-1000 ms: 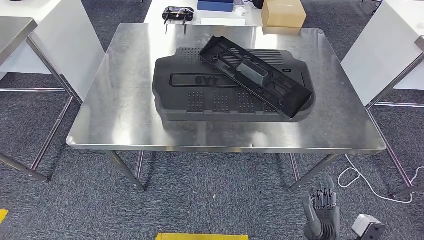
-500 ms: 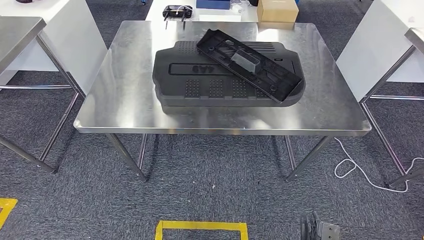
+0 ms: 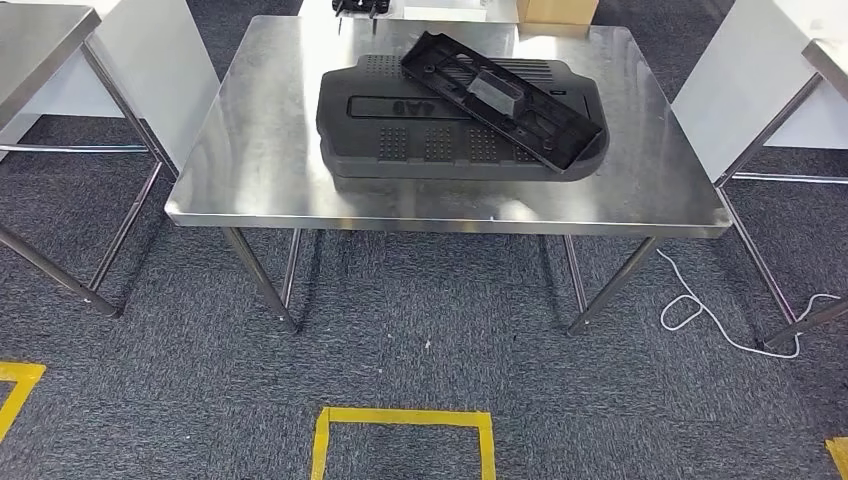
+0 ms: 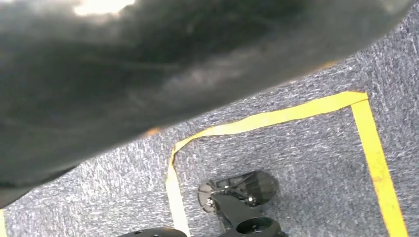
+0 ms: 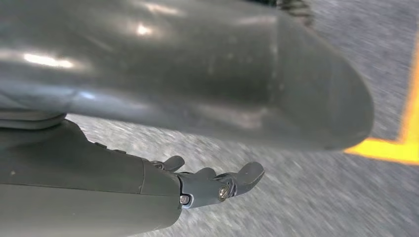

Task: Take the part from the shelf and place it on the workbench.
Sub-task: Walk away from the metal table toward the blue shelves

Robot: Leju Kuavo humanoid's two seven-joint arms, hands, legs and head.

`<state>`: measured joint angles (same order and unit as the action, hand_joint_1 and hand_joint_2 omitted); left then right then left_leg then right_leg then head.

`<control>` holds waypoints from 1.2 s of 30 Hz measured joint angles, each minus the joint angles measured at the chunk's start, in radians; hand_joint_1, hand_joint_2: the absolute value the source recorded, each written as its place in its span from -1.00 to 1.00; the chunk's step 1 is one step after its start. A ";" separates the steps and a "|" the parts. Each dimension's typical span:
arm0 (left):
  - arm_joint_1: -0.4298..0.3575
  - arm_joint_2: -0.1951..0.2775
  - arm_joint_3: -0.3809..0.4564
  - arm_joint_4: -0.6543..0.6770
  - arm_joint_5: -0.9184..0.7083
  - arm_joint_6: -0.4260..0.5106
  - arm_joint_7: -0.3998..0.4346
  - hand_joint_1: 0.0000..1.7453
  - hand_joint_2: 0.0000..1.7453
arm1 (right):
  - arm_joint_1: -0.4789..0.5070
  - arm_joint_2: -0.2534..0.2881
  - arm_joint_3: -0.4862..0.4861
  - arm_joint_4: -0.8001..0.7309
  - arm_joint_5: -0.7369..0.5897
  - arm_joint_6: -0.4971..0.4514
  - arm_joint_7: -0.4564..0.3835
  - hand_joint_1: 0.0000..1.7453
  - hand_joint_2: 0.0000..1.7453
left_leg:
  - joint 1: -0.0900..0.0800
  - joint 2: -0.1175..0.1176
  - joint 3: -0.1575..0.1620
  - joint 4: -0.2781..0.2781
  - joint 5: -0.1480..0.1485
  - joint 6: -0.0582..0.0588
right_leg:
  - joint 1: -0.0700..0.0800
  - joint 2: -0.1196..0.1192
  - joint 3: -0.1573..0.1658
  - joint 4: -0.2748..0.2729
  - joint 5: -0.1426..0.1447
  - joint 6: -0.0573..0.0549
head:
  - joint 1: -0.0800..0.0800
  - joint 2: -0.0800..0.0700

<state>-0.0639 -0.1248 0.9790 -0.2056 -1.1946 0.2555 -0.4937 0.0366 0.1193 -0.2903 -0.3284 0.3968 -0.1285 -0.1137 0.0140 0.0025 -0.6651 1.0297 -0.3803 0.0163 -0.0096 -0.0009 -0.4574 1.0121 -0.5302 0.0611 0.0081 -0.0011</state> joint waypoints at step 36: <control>-0.005 -0.004 -0.003 0.001 -0.001 0.008 -0.004 -1.00 -1.00 | -0.049 0.004 0.037 0.135 0.038 0.045 0.208 -1.00 -1.00 | 0.000 0.001 -0.012 0.019 -0.023 -0.027 | 0.000 -0.002 -0.017 -0.052 0.031 -0.046 | -0.006 0.000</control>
<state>-0.0693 -0.1293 0.9761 -0.2049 -1.1955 0.2635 -0.4981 -0.0119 0.1233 -0.2536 -0.1932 0.4348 -0.0837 0.0946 0.0137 0.0037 -0.6771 1.0490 -0.4032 -0.0103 -0.0092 -0.0029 -0.4740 0.9604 -0.4992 0.0148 0.0023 -0.0013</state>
